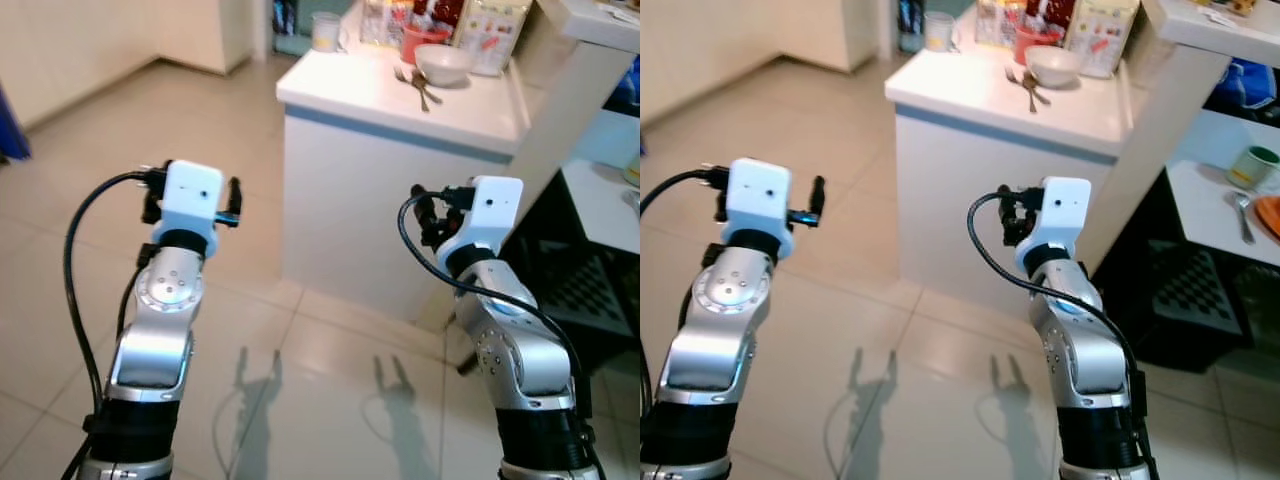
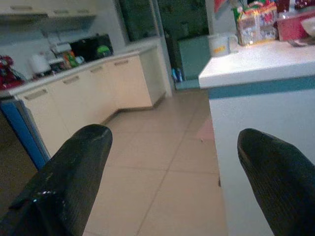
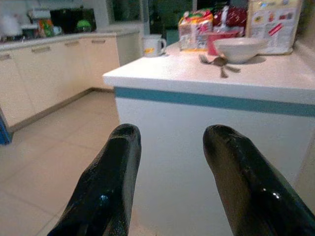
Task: Setting the table
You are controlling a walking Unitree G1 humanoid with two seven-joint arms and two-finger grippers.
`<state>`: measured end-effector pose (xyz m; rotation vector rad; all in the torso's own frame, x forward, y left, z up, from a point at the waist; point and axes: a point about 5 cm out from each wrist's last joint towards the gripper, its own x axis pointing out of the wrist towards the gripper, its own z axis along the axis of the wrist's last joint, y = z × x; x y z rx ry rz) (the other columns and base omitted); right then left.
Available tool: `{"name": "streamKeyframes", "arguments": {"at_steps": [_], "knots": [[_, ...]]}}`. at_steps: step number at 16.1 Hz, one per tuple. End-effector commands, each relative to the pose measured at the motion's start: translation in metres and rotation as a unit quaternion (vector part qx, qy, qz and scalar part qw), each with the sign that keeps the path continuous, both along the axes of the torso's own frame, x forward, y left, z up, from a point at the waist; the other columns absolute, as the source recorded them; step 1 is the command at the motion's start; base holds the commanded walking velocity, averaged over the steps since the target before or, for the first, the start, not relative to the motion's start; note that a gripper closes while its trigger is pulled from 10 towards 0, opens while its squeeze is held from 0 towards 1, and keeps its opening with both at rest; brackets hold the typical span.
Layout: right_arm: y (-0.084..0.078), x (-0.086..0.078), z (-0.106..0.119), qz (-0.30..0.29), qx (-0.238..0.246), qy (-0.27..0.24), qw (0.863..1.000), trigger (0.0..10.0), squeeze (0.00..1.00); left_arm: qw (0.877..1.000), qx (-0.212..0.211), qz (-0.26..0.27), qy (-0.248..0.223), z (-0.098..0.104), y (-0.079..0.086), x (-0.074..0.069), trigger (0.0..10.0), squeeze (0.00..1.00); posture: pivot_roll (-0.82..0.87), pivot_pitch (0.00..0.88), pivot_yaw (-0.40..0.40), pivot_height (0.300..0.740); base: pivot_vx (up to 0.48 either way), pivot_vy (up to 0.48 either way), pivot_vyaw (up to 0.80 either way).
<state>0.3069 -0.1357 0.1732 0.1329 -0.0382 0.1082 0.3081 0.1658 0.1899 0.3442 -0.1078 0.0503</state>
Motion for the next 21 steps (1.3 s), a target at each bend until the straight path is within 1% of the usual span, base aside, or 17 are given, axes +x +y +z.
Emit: {"name": "streamKeyframes", "arguments": {"at_steps": [1, 21], "knots": [[-0.0146, -0.0017, -0.0020, -0.024, -0.005, 0.006, 1.000, 10.0, 0.00, 1.000, -0.005, -0.025, -0.005, 0.0031, -0.0141, 0.0000, 10.0, 0.00, -0.01, 0.000, -0.076, 0.740, 0.326, 0.000, 0.00], [-0.0149, -0.0007, -0.0031, -0.032, 0.004, 0.011, 0.999, 10.0, 0.00, 1.000, -0.004, -0.030, -0.003, 0.0045, -0.0137, 0.0018, 10.0, 0.00, -0.01, 0.000, -0.068, 0.740, 0.328, 0.000, 0.00]]}}
